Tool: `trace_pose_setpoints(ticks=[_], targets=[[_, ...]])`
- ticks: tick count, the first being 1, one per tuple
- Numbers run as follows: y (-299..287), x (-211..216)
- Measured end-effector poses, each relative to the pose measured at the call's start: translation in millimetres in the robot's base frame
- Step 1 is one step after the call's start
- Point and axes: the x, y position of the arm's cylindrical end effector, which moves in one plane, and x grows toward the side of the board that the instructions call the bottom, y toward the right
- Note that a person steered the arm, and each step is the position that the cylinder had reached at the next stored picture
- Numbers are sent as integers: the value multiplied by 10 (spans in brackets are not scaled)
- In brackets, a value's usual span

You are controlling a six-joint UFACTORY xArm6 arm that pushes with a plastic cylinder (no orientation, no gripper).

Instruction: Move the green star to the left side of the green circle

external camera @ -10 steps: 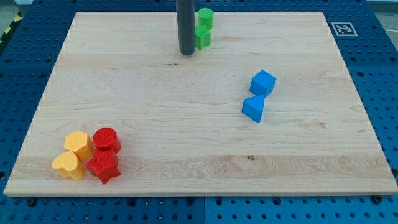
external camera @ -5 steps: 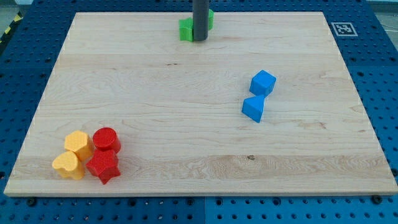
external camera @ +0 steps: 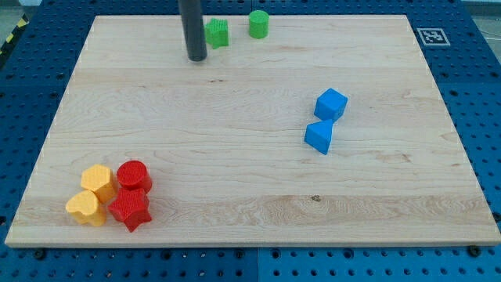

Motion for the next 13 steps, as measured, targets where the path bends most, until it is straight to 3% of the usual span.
trace_pose_setpoints(ticks=[5, 10, 11, 13], targets=[[253, -440], [460, -397], [460, -117], [914, -7]])
